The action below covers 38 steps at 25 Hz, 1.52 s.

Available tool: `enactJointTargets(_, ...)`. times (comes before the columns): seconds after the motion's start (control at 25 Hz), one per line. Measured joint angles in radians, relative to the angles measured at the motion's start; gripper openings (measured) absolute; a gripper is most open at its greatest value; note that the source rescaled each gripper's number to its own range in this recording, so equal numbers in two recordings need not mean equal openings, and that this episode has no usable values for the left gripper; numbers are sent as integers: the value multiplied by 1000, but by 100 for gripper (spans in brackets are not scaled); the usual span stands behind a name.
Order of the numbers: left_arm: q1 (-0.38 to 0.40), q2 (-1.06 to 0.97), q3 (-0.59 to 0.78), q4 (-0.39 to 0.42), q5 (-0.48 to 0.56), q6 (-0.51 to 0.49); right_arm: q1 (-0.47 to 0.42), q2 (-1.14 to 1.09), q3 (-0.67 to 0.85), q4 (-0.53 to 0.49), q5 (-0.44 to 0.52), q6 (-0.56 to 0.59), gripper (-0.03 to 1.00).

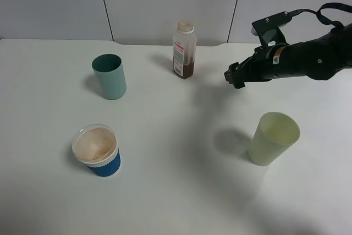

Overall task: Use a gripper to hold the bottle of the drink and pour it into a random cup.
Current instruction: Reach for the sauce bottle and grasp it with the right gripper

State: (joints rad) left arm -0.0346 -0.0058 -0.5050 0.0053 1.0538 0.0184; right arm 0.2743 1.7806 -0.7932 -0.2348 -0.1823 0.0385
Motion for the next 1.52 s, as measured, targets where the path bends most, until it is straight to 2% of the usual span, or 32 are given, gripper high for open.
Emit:
enactJointTargets(0.2, 0, 0, 0, 0, 0, 0, 22, 70, -84, -19, 0, 7, 82)
enactJointTargets(0.64, 0, 0, 0, 0, -1, 0, 138, 220, -254, -52, 0, 7, 82)
enactJointTargets(0.96, 0, 0, 0, 0, -1, 0, 166, 290, -322, -53, -36, 7, 82)
enactJointTargets(1.2, 0, 0, 0, 0, -1, 0, 166, 327, -329, -53, -112, -3, 82)
enactJointTargets(1.52, 0, 0, 0, 0, -1, 0, 153, 380, -330, -53, -260, -47, 82)
